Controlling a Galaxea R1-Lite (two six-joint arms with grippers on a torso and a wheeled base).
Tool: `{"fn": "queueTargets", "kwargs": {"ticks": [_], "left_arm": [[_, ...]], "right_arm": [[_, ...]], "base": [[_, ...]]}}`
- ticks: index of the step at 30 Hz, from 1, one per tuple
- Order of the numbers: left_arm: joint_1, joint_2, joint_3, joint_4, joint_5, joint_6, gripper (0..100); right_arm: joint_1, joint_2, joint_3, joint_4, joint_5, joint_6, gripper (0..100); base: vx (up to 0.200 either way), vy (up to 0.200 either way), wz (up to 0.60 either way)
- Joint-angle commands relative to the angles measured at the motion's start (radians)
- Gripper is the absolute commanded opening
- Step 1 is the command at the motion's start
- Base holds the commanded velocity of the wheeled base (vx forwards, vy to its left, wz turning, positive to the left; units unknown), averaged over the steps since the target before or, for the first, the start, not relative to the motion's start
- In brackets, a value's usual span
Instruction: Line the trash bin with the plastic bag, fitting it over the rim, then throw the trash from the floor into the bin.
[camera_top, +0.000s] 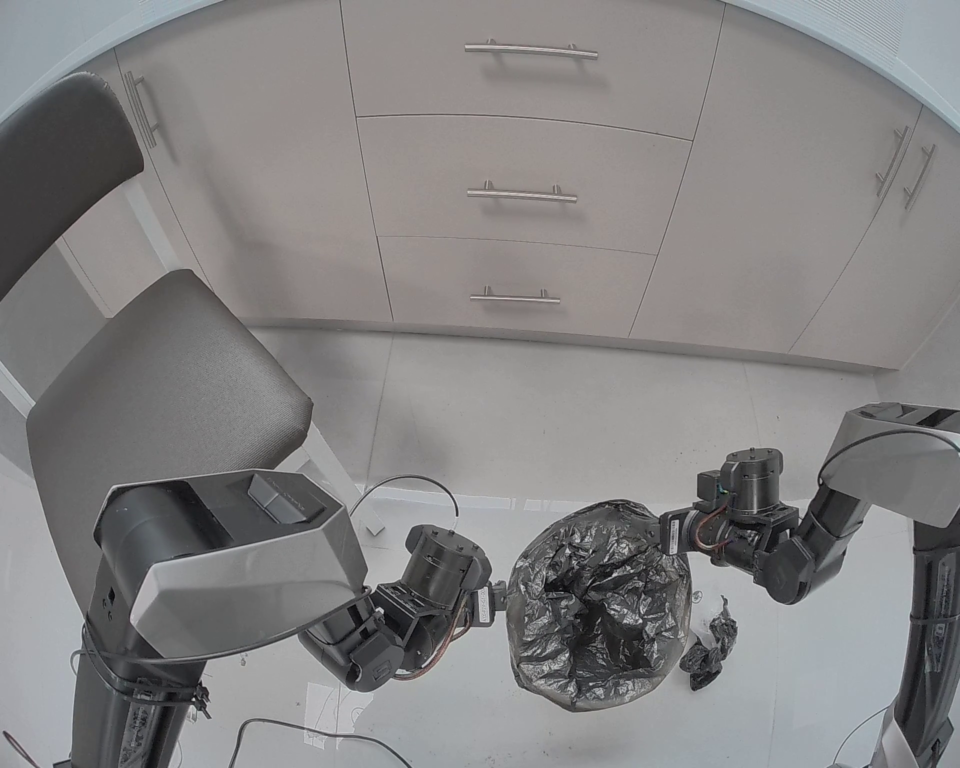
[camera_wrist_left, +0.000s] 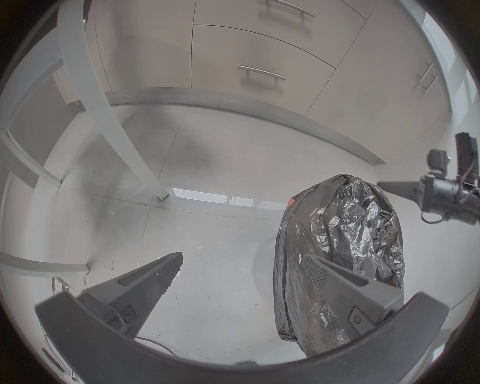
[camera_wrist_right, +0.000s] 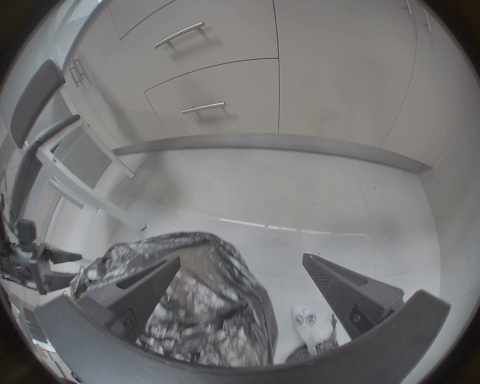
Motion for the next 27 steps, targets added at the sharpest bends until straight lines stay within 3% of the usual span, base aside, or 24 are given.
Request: {"fn": "queueTargets", "kwargs": {"ticks": [1, 12, 27], "left_arm": [[0.001, 0.001, 0.000, -0.001, 0.000, -0.009, 100], [0.001, 0.001, 0.000, -0.001, 0.000, -0.009, 100], [0.001, 0.004, 0.000, -0.001, -0.003, -0.009, 100]], "right_arm": [[-0.037, -0.114, 0.133, 0.008, 0.021, -0.009, 100], [-0.095, -0.040, 0.159, 0.005, 0.021, -0.007, 100], [-0.192, 0.175, 0.031, -0.048, 0.021, -0.012, 100]], "base": [[0.000, 0.000, 0.00], [0.000, 0.000, 0.00], [0.000, 0.000, 0.00]]}}
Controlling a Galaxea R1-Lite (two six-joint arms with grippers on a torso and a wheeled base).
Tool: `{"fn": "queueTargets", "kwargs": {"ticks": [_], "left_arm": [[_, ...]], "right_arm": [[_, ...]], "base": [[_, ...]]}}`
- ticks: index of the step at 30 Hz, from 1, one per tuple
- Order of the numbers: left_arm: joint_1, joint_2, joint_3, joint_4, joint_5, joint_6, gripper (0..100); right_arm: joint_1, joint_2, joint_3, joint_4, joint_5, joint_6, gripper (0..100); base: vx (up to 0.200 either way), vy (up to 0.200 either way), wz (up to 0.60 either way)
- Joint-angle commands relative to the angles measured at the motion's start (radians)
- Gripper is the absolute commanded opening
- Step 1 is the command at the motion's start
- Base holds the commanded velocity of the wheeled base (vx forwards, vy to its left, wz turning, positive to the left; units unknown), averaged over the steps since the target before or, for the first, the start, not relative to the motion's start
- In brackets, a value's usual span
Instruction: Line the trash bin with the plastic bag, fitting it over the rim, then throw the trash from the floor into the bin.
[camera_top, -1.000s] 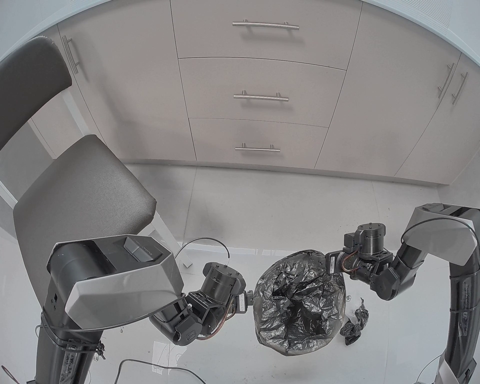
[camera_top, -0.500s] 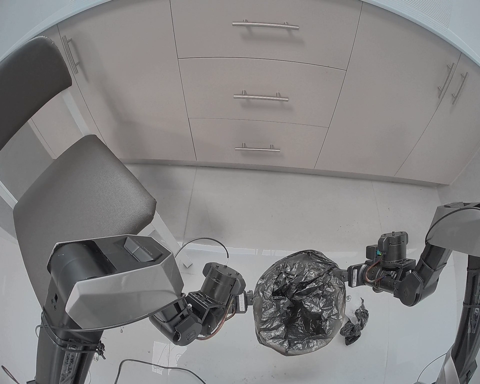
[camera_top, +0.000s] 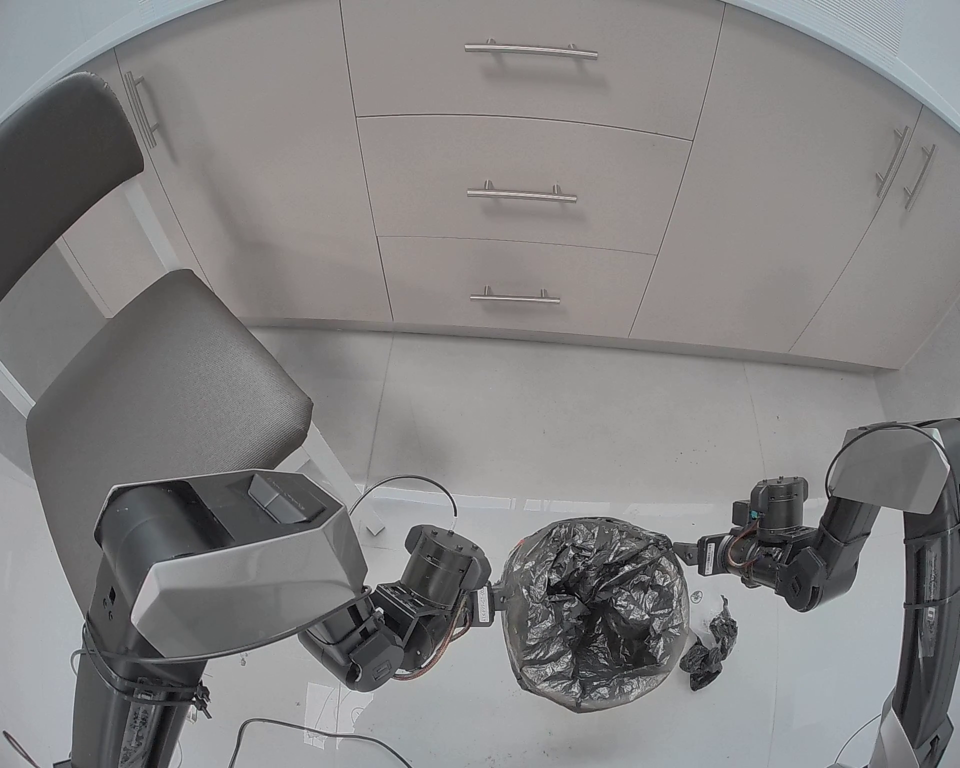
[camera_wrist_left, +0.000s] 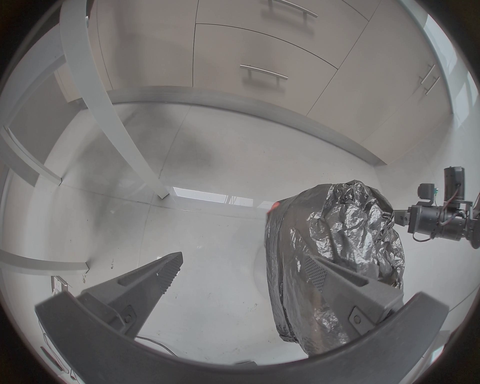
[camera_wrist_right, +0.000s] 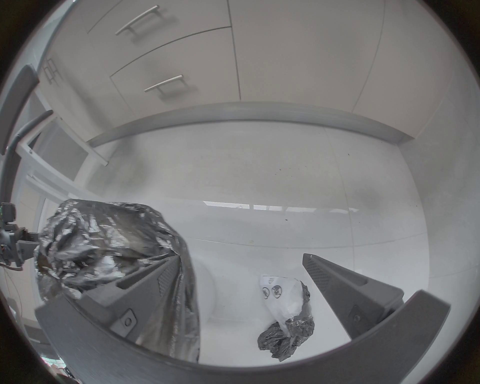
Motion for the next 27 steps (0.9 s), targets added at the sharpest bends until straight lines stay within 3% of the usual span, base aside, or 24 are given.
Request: {"fn": "queueTargets", "kwargs": {"ticks": [1, 11, 15, 20, 27], "left_arm": [[0.000, 0.002, 0.000, 0.000, -0.001, 0.000, 100], [-0.002, 0.002, 0.000, 0.000, 0.001, -0.002, 100], [-0.002, -0.009, 0.002, -0.005, -0.001, -0.034, 100], [-0.006, -0.055, 0.022, -0.022, -0.024, -0.075, 100], [-0.003, -0.049, 0.022, -0.024, -0.035, -0.075, 100]], "right_arm": [[-0.043, 0.072, -0.028, -0.002, -0.001, -0.001, 100], [-0.046, 0.007, 0.018, -0.007, 0.000, 0.001, 100], [0.025, -0.143, 0.096, -0.005, 0.003, 0.007, 100], [0.202, -0.279, 0.158, -0.005, -0.003, 0.038, 100], [0.337, -0.252, 0.119, -0.002, -0.032, 0.081, 100]], "base": [[0.000, 0.000, 0.00], [0.000, 0.000, 0.00], [0.000, 0.000, 0.00], [0.000, 0.000, 0.00], [0.000, 0.000, 0.00]]}}
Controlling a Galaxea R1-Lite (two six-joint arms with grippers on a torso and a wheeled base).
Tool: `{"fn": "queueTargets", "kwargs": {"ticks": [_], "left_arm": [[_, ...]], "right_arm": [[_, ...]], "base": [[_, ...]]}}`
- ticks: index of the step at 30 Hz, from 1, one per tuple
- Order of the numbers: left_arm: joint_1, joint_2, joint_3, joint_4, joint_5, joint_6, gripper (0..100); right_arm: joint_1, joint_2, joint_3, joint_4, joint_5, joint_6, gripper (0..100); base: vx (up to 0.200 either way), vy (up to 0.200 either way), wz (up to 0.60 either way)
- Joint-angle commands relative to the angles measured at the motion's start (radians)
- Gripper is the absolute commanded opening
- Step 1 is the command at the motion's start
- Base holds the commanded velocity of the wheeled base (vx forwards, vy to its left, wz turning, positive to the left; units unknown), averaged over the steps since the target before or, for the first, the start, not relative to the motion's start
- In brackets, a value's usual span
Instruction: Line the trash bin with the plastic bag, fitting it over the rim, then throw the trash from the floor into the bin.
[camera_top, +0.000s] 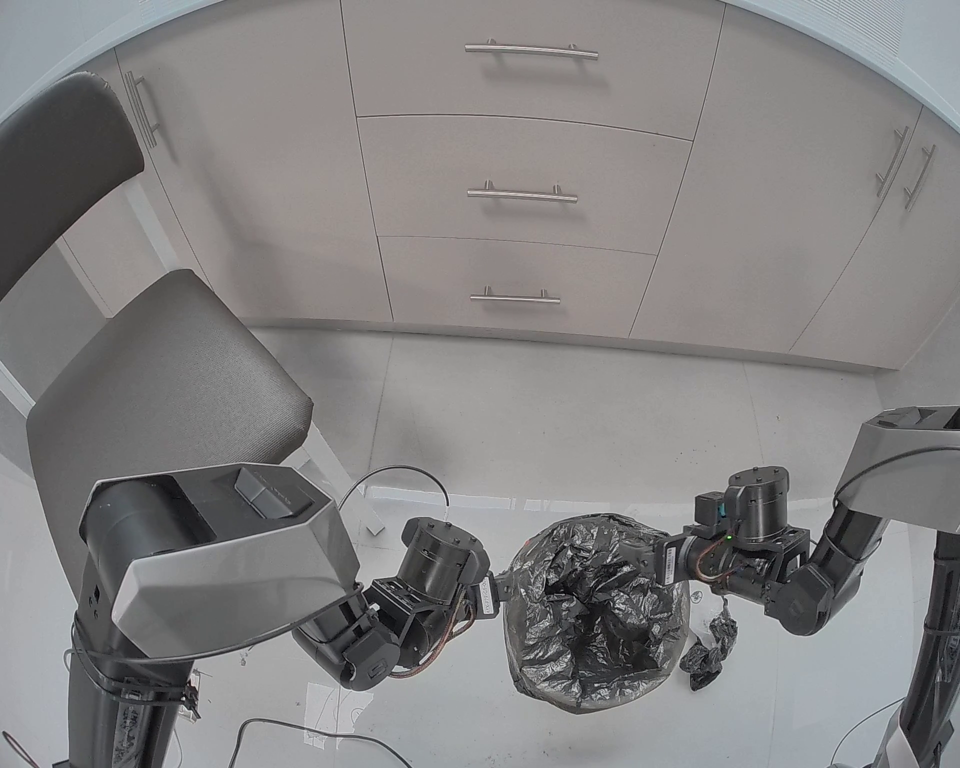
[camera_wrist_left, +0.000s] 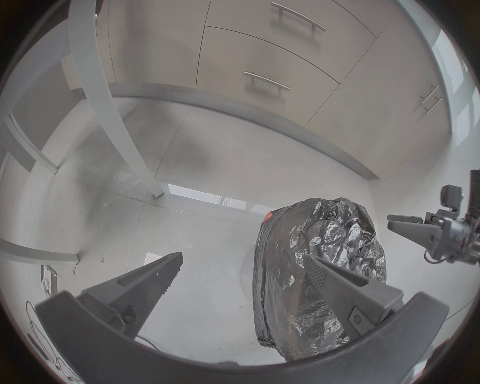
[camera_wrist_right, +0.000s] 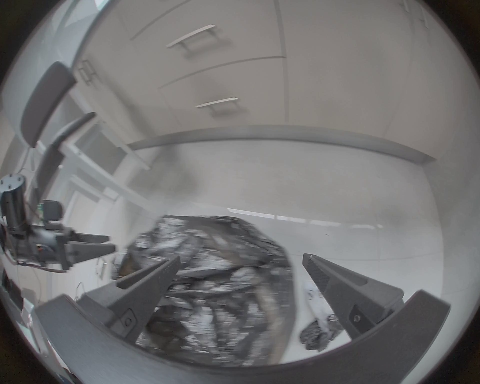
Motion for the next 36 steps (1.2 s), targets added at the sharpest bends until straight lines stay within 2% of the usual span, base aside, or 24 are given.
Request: {"fn": "queueTargets", "kwargs": {"ticks": [1, 4, 15, 36], "left_arm": [[0.001, -0.013, 0.006, -0.005, -0.008, -0.006, 100], [0.001, -0.011, 0.006, -0.005, -0.009, -0.004, 100], [0.001, -0.004, 0.004, -0.005, -0.009, -0.002, 100], [0.001, 0.012, 0.009, -0.031, -0.008, 0.002, 100]], "right_arm": [[0.103, -0.014, -0.022, -0.003, -0.034, 0.020, 100], [0.120, 0.025, -0.055, -0.003, -0.060, 0.022, 100], [0.169, 0.119, -0.151, 0.014, -0.065, 0.022, 100], [0.148, 0.259, -0.148, 0.008, -0.066, 0.019, 100]], "base": [[0.000, 0.000, 0.00], [0.000, 0.000, 0.00], [0.000, 0.000, 0.00], [0.000, 0.000, 0.00]]}}
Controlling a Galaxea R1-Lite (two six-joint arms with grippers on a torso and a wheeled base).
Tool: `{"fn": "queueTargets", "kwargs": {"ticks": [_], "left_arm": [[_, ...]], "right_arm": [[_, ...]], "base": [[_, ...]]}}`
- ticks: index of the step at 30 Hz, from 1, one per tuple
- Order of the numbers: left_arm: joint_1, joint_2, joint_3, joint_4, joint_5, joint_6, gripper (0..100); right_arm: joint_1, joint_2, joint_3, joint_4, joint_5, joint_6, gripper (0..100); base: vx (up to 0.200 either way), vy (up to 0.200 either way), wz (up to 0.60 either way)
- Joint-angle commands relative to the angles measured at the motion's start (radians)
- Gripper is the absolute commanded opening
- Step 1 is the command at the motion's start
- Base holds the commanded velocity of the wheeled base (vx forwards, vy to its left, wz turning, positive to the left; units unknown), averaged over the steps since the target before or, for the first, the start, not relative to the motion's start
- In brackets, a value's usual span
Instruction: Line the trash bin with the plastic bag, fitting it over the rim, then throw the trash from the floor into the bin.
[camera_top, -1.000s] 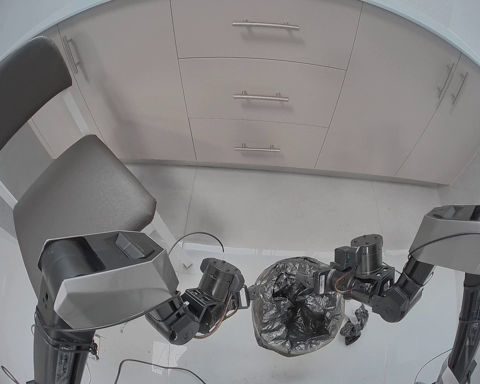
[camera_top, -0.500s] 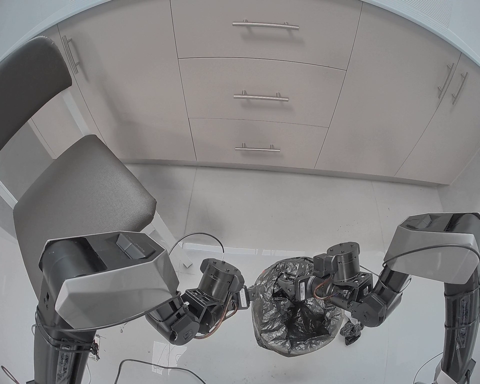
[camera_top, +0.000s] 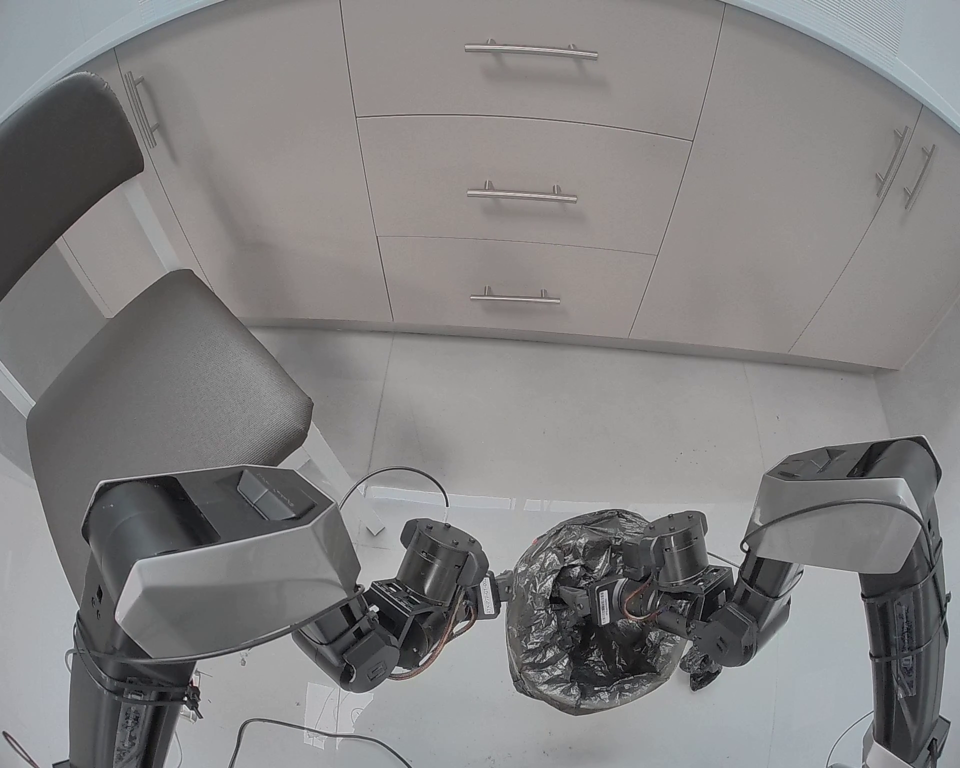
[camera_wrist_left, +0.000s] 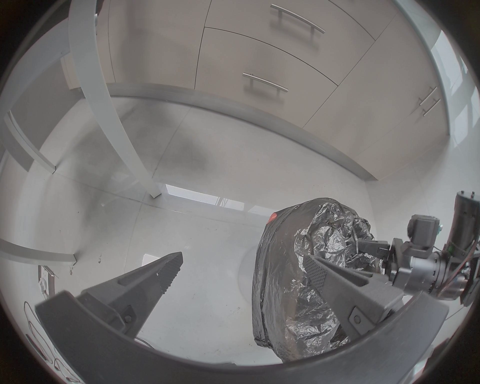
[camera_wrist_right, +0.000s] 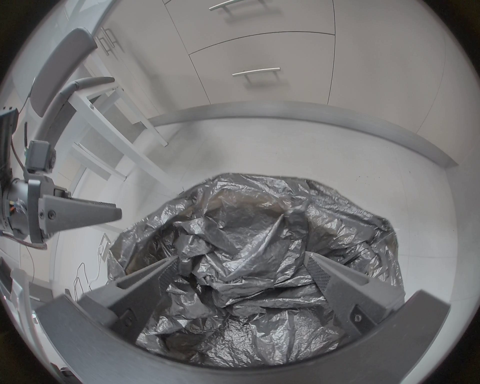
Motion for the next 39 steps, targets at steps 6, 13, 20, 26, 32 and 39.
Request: {"fn": "queueTargets", "kwargs": {"ticks": [6, 13, 20, 26, 32, 39], "left_arm": [[0.000, 0.008, 0.002, -0.002, -0.001, 0.000, 100], [0.000, 0.007, 0.002, -0.002, -0.001, 0.000, 100], [0.000, 0.005, 0.009, -0.002, -0.001, 0.000, 100], [0.000, 0.005, 0.009, -0.002, -0.001, 0.002, 100], [-0.001, 0.007, 0.009, -0.002, -0.001, 0.002, 100], [-0.001, 0.005, 0.011, -0.004, 0.001, 0.002, 100]], "right_arm": [[-0.034, 0.090, -0.039, 0.003, 0.000, -0.007, 100], [-0.051, 0.104, -0.082, 0.013, 0.006, -0.008, 100], [-0.057, 0.109, -0.145, 0.080, 0.010, -0.005, 100], [-0.035, 0.023, -0.084, 0.077, 0.012, -0.004, 100], [0.054, -0.082, 0.036, 0.066, 0.012, 0.006, 100], [0.118, -0.049, 0.038, 0.046, 0.003, 0.036, 100]], "base": [[0.000, 0.000, 0.00], [0.000, 0.000, 0.00], [0.000, 0.000, 0.00], [0.000, 0.000, 0.00], [0.000, 0.000, 0.00], [0.000, 0.000, 0.00]]}}
